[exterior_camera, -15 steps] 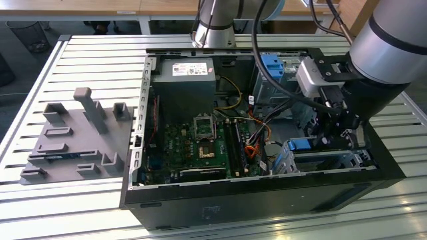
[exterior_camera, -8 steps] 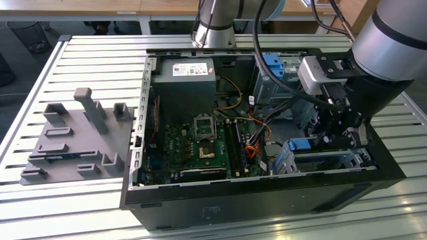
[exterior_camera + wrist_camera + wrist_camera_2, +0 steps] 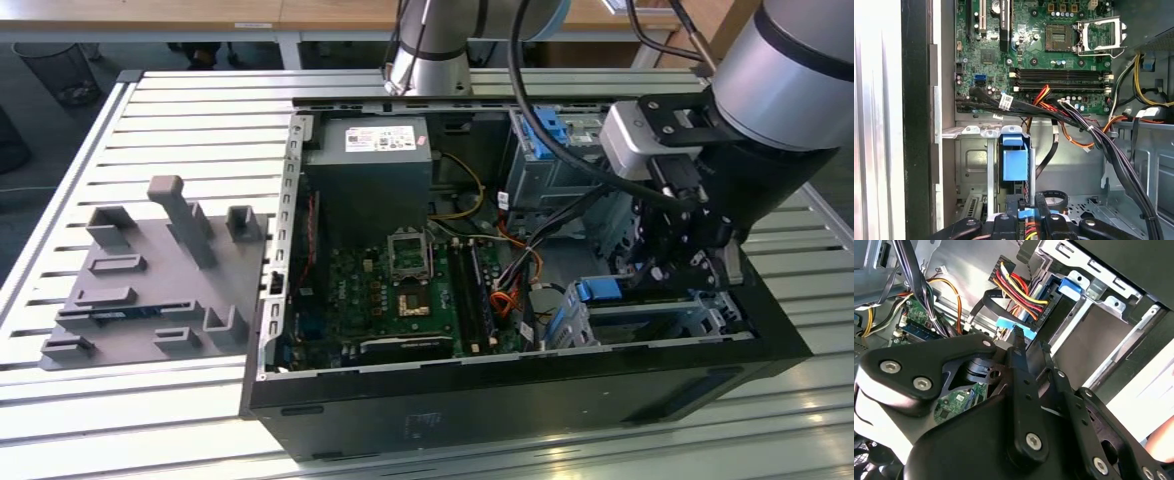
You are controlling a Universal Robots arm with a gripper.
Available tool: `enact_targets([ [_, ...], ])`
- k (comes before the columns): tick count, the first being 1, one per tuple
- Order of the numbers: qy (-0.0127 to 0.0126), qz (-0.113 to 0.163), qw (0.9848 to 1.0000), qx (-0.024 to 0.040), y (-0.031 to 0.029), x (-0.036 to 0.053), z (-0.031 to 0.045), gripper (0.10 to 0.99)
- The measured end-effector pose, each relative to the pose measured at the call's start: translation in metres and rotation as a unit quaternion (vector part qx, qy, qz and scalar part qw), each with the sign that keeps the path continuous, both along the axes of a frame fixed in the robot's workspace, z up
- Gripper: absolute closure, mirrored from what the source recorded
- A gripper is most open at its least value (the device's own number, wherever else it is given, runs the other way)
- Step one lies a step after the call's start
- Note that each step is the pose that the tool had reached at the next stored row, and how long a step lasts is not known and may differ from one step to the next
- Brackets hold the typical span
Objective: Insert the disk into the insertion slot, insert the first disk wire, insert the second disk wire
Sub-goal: 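Insert the second disk wire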
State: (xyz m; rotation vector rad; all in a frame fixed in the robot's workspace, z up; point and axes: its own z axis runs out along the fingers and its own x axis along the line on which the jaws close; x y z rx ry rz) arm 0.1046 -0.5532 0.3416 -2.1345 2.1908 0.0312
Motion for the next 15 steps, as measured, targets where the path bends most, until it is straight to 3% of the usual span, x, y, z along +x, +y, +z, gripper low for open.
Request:
enact_targets([
  [4,0.0000,0.000,1.0000,0.0000,0.0000,0.0000,0.0027,0.816],
  [8,0.0000,0.000,1.0000,-0.0001,0.0000,0.0000,0.0047,0.980],
  [15,0.0001,0.000,1.0000,-0.0001,0.0000,0.0000,0.0078,0.980],
])
